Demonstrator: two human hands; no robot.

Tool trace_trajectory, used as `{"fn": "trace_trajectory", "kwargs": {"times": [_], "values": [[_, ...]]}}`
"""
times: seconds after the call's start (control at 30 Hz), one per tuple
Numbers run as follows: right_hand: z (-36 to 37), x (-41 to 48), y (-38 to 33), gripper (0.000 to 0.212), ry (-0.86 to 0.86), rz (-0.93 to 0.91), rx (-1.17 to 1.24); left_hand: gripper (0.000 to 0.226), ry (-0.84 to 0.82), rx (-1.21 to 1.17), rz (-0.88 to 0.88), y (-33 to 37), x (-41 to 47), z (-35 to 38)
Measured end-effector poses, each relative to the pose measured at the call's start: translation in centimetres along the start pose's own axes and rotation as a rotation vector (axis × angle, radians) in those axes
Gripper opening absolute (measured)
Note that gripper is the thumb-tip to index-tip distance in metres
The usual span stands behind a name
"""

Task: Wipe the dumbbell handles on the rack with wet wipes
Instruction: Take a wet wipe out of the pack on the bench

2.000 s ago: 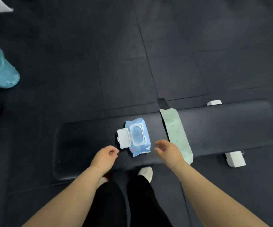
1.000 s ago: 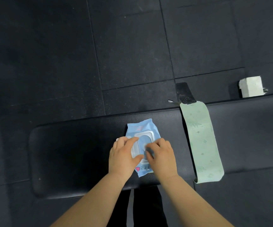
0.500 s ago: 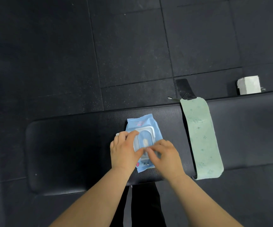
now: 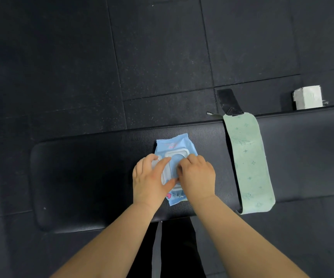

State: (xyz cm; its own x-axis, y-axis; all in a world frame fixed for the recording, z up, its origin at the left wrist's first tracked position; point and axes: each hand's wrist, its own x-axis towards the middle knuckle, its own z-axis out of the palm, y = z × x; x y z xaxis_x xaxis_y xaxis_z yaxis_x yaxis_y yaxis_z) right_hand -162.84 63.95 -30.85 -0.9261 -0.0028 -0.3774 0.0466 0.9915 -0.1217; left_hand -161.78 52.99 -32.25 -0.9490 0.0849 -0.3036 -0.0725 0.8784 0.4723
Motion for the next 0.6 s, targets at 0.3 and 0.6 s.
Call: {"fn": "trace_trajectory", "kwargs": {"times": [0.3, 0.6], "values": [[0.0, 0.4, 0.0, 0.041, 0.004, -0.073, -0.066, 0.051, 0.006, -0.019, 0.062, -0.3, -0.1, 0.1], [-1.1, 1.2, 1.3, 0.021, -0.271, 0.012, 0.309, 0.07, -0.092, -0.006, 0.072, -0.5, -0.2, -1.1]]}}
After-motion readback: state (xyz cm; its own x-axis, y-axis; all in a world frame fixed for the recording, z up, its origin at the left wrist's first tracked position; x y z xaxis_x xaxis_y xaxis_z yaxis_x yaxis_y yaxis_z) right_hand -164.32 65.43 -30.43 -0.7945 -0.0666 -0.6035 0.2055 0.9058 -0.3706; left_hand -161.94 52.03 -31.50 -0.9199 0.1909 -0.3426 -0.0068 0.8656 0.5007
